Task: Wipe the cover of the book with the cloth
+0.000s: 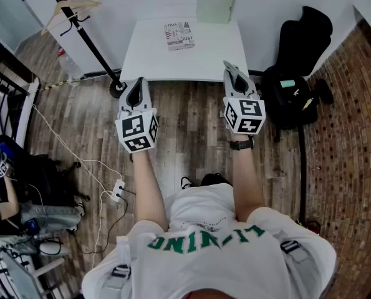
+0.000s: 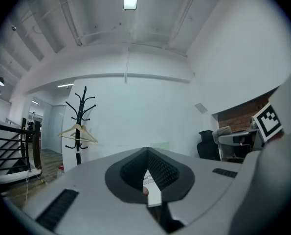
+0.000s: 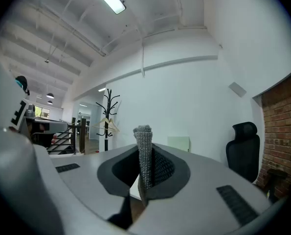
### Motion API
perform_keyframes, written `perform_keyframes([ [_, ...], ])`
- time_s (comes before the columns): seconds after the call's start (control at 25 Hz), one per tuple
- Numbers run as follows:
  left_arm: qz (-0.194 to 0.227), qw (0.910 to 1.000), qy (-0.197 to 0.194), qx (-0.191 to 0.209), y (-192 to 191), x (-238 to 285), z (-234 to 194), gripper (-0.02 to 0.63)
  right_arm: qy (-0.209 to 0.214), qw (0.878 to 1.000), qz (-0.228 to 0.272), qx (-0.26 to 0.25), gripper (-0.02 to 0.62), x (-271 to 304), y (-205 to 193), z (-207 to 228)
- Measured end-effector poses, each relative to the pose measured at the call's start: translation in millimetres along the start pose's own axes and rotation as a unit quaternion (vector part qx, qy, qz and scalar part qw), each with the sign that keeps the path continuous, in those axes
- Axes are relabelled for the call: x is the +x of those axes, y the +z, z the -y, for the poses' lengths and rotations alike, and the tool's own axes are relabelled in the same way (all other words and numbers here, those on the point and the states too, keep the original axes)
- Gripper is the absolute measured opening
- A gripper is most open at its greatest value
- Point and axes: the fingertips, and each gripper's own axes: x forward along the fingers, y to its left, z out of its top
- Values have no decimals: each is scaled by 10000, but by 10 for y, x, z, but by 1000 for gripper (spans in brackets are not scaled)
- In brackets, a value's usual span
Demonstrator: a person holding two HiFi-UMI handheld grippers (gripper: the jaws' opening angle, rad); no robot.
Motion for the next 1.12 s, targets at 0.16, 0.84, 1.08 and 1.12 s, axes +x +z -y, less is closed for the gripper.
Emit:
perform_keyframes([
  [0.16, -89, 9999, 60, -3, -166, -47, -102, 5, -75, 9999, -37, 69, 32, -26, -124, 2],
  [0.84, 31, 9995, 5, 326, -144, 2060, -452, 5, 406, 9982, -80, 440, 38, 2217, -167, 592],
  [1.08, 80, 9999, 83, 121, 6, 3273, -388, 5, 866, 9937, -227, 678, 38, 3421, -35, 1103],
  [1.12, 69, 9999, 83, 108, -1, 3449, -381, 5, 926, 9929, -253, 709, 38, 3580, -48, 1170],
])
